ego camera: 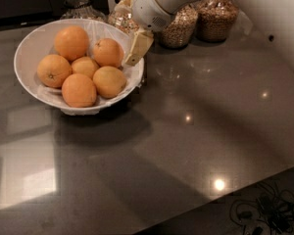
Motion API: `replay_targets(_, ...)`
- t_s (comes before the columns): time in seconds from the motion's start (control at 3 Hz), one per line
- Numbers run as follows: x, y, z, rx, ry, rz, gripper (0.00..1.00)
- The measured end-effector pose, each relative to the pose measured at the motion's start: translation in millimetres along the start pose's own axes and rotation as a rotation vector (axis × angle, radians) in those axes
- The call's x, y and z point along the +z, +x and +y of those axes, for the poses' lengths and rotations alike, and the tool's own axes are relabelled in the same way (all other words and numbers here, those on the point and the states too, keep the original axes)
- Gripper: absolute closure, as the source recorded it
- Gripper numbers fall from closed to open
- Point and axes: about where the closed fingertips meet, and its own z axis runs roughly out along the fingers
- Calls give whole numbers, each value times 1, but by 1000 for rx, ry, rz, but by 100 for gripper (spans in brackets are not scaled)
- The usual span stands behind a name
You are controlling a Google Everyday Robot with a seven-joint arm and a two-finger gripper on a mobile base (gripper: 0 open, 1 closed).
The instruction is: Pick orange from white bowl
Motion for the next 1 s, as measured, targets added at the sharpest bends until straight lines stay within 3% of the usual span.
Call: replay_targets(1.0,37,-13,-6,-6,-93,-36,29)
